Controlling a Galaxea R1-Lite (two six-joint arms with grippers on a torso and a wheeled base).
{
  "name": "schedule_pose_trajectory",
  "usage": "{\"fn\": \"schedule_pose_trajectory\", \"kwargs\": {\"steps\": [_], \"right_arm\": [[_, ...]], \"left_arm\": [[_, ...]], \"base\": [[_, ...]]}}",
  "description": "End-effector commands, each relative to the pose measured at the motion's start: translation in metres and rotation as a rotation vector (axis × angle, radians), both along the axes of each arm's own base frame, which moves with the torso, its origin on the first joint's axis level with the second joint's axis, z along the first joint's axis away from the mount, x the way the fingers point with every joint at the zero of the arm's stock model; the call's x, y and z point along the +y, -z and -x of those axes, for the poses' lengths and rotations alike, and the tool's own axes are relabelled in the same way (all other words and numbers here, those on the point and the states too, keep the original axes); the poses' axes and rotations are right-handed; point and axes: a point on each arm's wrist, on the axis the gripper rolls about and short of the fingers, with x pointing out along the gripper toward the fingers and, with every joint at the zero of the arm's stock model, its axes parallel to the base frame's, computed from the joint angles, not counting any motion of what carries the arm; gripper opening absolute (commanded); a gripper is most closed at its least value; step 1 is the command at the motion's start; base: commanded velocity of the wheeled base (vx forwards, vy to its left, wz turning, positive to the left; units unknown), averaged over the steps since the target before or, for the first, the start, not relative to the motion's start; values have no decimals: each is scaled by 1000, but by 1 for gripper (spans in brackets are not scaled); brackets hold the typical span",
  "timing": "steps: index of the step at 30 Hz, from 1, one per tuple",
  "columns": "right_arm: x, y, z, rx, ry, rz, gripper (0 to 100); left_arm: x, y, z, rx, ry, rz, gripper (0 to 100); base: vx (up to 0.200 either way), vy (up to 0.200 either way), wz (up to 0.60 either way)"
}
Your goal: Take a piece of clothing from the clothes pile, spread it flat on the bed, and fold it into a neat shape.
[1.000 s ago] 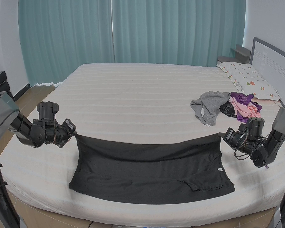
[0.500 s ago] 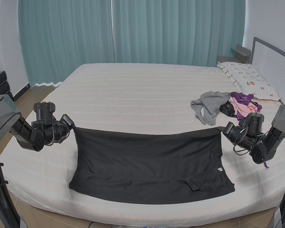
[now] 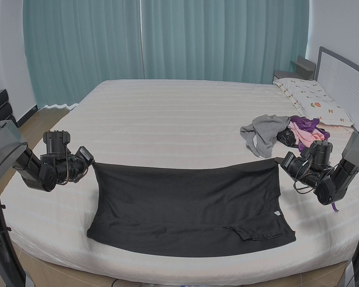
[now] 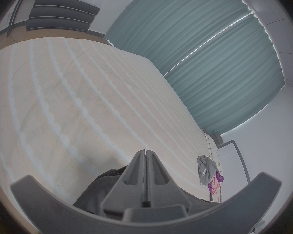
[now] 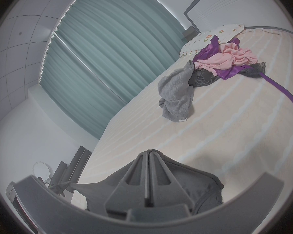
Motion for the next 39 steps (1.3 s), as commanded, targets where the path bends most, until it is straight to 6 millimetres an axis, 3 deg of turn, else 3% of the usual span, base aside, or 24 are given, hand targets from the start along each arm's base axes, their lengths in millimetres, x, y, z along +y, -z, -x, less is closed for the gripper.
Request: {"fn": "schedule_pose_trajectory", "kwargs": {"steps": [1,9,15,22,33,39], "right_arm": [[0,6,3,24,-1,1,0],[-1,15,24,94,-10,8,0],[-2,36,53,203,-49,21,0],[-4,57,72,277,-110,70,0],[-6,76,79,338,-142,111,0],[-17,64,76,294,-109,111,0]], "left_arm": [[0,6,3,24,0,1,0],[0,15,21,81,19,-4,0],[-1,35,38,165,34,-5,0],[0,48,54,236,80,0,0],[-1,61,65,293,112,-37,0],[-1,61,65,296,114,-38,0]], "base": [[0,0,0],[0,0,0],[0,0,0],[0,0,0],[0,0,0],[0,0,0]]}}
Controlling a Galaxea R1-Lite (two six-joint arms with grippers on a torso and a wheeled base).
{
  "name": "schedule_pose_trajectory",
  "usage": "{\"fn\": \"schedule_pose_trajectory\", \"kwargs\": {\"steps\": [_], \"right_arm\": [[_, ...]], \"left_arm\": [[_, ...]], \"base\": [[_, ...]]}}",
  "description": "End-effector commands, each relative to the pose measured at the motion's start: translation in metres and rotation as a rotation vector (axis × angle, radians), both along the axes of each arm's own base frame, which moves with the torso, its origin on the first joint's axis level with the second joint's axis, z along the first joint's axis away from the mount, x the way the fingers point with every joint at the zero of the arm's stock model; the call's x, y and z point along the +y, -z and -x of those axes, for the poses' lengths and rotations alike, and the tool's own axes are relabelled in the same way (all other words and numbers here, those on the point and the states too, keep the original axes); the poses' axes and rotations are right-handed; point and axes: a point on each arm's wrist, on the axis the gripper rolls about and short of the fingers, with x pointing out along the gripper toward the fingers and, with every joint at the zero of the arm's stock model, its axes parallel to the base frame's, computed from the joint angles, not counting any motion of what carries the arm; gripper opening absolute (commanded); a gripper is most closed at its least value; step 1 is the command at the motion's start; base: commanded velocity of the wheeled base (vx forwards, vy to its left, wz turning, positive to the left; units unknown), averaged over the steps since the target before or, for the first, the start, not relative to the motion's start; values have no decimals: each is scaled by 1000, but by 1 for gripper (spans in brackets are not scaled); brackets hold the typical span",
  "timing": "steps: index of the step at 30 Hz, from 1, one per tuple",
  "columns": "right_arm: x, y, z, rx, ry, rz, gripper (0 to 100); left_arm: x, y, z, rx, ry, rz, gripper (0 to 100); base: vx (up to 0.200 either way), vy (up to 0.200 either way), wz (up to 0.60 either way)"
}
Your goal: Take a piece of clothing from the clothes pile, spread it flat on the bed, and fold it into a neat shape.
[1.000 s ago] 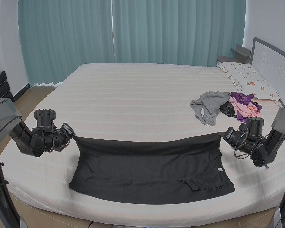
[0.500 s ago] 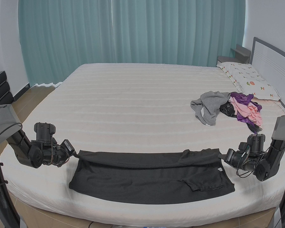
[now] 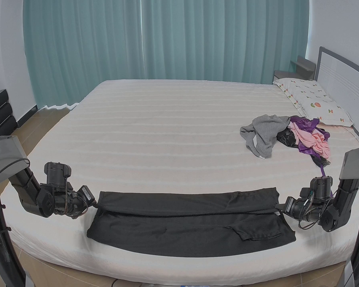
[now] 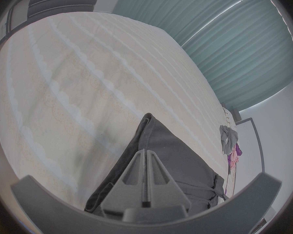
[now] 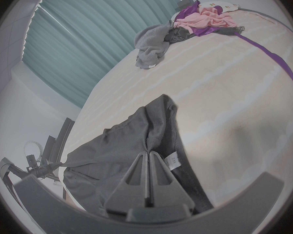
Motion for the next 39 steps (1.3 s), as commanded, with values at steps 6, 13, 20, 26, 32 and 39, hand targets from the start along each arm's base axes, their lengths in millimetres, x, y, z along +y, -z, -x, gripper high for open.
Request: {"fn": "schedule_pose_trajectory", "kwargs": {"steps": [6,13,20,26,32,39], "right_arm": [[-6,-1,6,11,-8,4,0],[-6,17,9,58,-37,38,0],[-6,10,6,30,-36,34,100],[-13,-21,-8,-88,-6,34,100],[-20,-27,-35,-83,53,-20,100],[-21,2,-49,3,108,-72,100]], "left_arm": [[1,2,0,8,-3,1,0],[0,9,3,57,3,-4,0],[-1,9,5,85,26,-18,100],[4,-4,-6,24,5,-15,100],[5,-15,-32,-50,-31,16,100],[4,4,-60,-28,-34,11,100]], "base": [[0,0,0],[0,0,0],[0,0,0],[0,0,0],[0,0,0],[0,0,0]]}}
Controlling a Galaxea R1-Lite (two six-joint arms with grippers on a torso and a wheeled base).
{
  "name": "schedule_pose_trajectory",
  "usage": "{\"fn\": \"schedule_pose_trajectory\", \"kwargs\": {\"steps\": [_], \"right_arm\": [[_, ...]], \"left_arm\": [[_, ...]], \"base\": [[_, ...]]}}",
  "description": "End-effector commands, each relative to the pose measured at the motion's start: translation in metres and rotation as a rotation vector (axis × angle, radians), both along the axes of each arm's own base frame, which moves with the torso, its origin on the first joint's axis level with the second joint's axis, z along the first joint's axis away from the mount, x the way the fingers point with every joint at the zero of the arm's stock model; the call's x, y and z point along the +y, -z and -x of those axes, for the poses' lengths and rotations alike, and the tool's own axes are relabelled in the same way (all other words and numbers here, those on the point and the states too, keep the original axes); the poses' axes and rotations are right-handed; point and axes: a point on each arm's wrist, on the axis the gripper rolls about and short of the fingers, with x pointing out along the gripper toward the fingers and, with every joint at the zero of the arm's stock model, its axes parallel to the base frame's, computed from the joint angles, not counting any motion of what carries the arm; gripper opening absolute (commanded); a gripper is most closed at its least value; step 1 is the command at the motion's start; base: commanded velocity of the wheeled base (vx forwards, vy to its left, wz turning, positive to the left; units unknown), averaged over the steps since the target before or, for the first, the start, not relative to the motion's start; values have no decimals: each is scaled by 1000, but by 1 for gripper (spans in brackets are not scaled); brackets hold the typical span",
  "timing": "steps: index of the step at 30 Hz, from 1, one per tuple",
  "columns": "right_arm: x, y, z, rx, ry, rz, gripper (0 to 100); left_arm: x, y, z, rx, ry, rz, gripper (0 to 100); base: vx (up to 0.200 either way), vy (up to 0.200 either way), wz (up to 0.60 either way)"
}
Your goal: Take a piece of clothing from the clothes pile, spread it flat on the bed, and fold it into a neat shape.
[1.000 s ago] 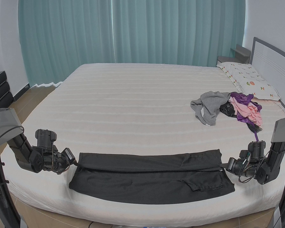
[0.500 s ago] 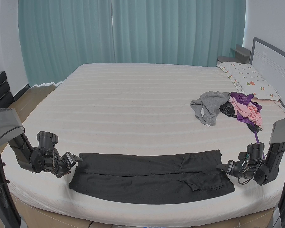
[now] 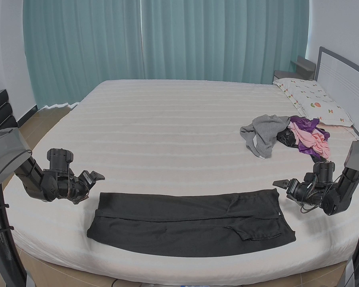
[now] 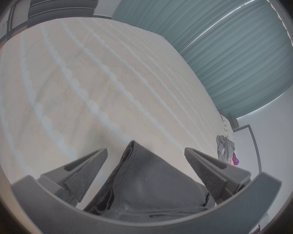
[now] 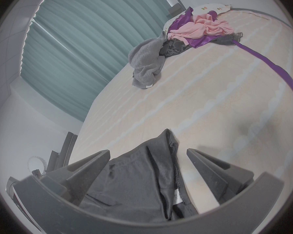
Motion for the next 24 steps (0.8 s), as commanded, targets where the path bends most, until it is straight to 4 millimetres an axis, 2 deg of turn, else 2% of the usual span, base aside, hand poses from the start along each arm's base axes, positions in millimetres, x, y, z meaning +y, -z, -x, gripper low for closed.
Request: {"fn": "schedule_pose_trajectory", "kwargs": {"steps": [1,9,13,14,24], "right_arm": [[-3,22,-10,40,16,-9,100],[-2,25,-13,48,17,-15,100],[-3,27,-15,49,20,-15,100],[-3,28,-15,49,20,-15,100],[-3,28,-18,45,20,-14,100]], "left_arm": [[0,21,-20,27,-1,0,100],[-16,33,-28,29,24,-37,100],[-18,41,-35,24,24,-117,100],[-20,44,-37,24,26,-141,0],[-22,48,-37,36,2,-176,0]], "base": [[0,0,0],[0,0,0],[0,0,0],[0,0,0],[0,0,0]]}}
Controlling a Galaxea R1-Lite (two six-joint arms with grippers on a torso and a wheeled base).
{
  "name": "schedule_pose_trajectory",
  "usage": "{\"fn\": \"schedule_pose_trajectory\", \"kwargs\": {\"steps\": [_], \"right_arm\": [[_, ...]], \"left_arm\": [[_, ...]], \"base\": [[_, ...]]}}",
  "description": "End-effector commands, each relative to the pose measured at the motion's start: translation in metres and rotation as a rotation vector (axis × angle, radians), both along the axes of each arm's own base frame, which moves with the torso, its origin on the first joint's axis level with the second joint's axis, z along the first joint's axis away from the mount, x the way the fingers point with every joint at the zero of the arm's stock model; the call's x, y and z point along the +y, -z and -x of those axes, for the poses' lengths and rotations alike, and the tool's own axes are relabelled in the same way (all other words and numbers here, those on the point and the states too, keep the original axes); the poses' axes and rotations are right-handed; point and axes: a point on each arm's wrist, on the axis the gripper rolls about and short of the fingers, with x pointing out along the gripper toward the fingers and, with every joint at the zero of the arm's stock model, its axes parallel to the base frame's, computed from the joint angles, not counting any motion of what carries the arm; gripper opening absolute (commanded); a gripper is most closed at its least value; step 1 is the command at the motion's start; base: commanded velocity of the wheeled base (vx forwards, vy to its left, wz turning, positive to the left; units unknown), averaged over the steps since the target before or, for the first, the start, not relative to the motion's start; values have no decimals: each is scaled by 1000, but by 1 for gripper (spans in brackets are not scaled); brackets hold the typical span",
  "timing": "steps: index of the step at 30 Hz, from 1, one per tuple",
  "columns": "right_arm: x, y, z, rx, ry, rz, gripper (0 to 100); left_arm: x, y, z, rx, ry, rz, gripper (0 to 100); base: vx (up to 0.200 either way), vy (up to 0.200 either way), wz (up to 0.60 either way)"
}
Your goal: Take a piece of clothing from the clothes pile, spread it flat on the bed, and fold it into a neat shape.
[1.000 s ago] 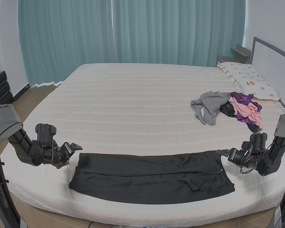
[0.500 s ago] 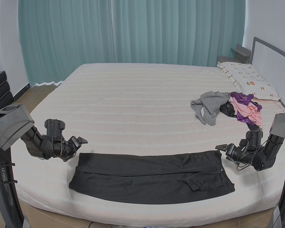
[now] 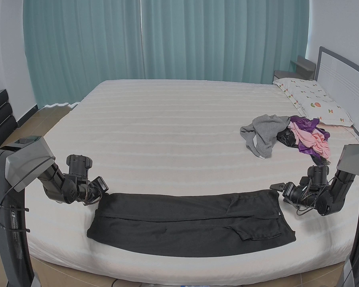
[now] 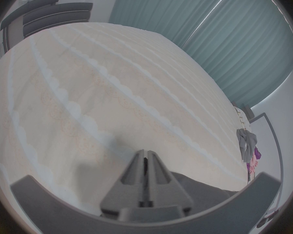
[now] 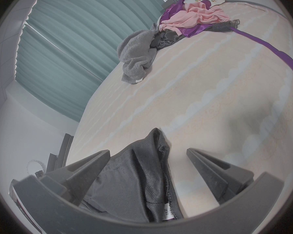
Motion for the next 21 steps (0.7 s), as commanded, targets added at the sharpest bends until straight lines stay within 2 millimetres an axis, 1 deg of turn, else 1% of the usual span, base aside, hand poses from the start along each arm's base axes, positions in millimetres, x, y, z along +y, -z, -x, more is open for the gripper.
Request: {"fn": "schedule_pose_trajectory", "kwargs": {"steps": [1,6,14,18,21], "right_arm": [[0,2,-1,3,0,1,100],[-1,6,-4,3,3,2,100],[1,6,-7,-4,-4,-2,100],[3,11,-8,5,-7,-2,100],[3,11,-8,2,-9,-2,100]], "left_arm": [[0,3,1,11,-14,3,0],[3,-1,-2,-11,-116,42,0],[4,-3,-4,-60,-132,52,0],[6,1,-3,-49,-135,50,0],[7,2,-4,-46,-138,50,0]], "base": [[0,0,0],[0,0,0],[0,0,0],[0,0,0],[0,0,0]]}}
